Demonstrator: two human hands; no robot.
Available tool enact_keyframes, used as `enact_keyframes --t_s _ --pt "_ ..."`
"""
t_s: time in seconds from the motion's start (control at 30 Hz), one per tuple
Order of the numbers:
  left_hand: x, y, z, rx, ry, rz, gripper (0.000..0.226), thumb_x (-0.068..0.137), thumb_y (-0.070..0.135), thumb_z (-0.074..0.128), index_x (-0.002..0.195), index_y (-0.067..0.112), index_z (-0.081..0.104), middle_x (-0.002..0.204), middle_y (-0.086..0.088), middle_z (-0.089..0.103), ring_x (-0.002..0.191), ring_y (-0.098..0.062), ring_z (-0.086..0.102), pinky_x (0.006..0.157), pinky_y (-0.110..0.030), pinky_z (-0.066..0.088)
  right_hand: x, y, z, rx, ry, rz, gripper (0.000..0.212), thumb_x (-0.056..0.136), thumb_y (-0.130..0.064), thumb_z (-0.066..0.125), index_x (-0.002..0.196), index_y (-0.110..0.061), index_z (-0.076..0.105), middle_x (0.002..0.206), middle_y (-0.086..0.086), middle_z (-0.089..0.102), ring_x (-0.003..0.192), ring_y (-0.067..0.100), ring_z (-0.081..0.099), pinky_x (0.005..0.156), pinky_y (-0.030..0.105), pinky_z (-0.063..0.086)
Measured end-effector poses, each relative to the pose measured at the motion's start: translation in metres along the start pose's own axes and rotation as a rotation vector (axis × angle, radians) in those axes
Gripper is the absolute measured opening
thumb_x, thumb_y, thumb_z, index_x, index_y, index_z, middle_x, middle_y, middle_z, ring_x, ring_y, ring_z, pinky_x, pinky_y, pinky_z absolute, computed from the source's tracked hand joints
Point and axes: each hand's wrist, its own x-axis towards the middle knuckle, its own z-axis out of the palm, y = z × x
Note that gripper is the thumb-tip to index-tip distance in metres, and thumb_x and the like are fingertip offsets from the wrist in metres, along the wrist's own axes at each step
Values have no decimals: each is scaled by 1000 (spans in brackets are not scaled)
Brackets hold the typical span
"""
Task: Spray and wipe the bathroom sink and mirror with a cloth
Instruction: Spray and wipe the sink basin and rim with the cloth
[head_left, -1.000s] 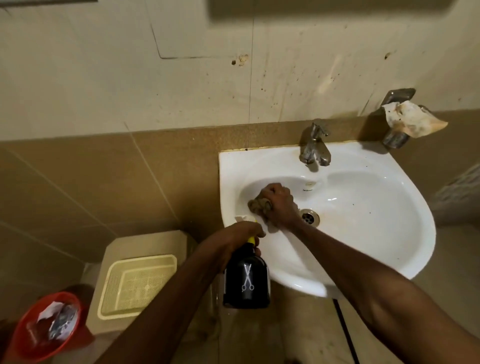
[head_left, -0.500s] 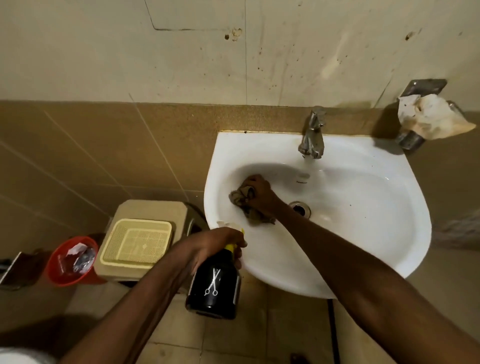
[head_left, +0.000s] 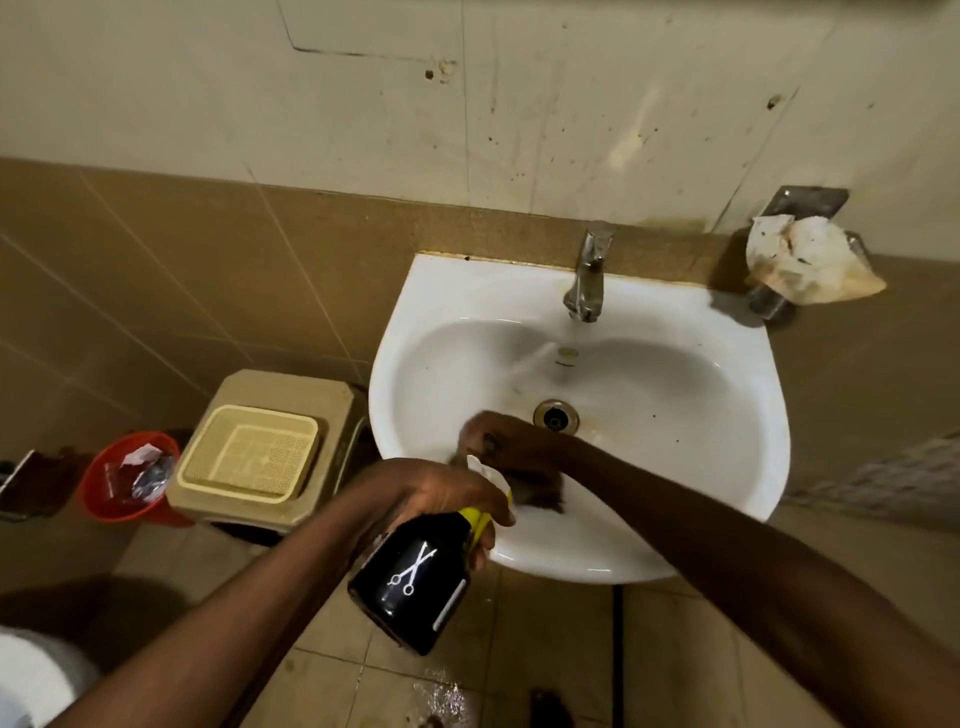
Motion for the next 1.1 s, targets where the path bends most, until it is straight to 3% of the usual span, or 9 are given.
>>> enact_keyframes --t_s 0.2,0.27,0.33,0.4,0.5,0.6,0.73,0.97,1.1 --pt "9 15 22 45 -90 -18 34 87 31 64 71 1 66 69 -15 67 70 -28 62 83 -36 51 23 -21 -12 47 -57 -118 19 78 -22 66 62 -20 57 62 -7 57 59 13 55 59 34 47" --pt "10 13 20 61 -102 -27 33 86 29 64 70 0 67 67 -16 68 67 -28 63 81 -36 52 2 -30 2 115 -65 -142 34 83 -36 53 74 -5 63 72 11 62 66 27 59 63 42 49" --pt "9 13 20 63 -66 7 28 88 23 61 83 -4 67 64 -16 64 64 -28 61 73 -35 52 -42 -33 5 206 -139 51 52 82 -44 50 95 5 61 94 18 63 83 37 60 72 40 47" --pt "7 15 21 78 -40 61 29 91 17 55 107 -7 63 66 -17 62 65 -27 59 67 -35 52 -90 -21 -5 243 -272 209 30 82 -32 53 108 -21 62 106 2 59 94 30 58 78 36 46" --pt "-3 29 26 218 -8 170 13 90 13 60 94 1 64 65 -11 63 65 -23 60 71 -36 54 -149 -11 -50 159 -457 323 32 85 -28 59 111 -46 55 121 -4 56 108 18 56 94 38 48" --pt "-2 52 37 643 120 250 21 85 30 67 75 11 67 68 0 67 63 -14 59 76 -30 50 -168 13 -81 -171 -404 511 40 91 -29 60 128 -19 50 128 1 50 114 19 50 93 24 38" --pt "21 66 59 930 243 462 30 83 39 67 97 13 67 87 -1 70 78 -15 62 81 -31 49 -170 36 -61 -812 -64 722 28 87 -36 58 110 -21 56 117 6 50 101 28 47 85 39 37" --pt "58 104 82 1137 406 632 27 83 36 60 89 10 65 67 5 61 69 -12 57 61 -22 44 -188 29 -59 -780 -49 793 37 86 -42 58 117 -21 55 121 6 49 108 30 46 89 40 37" --pt "79 114 90 1289 459 704 40 85 41 57 110 11 66 104 -4 70 101 -23 63 71 -24 41 -176 38 -93 -1074 108 837 37 63 -31 83 93 -17 67 105 7 59 92 30 55 75 39 48"
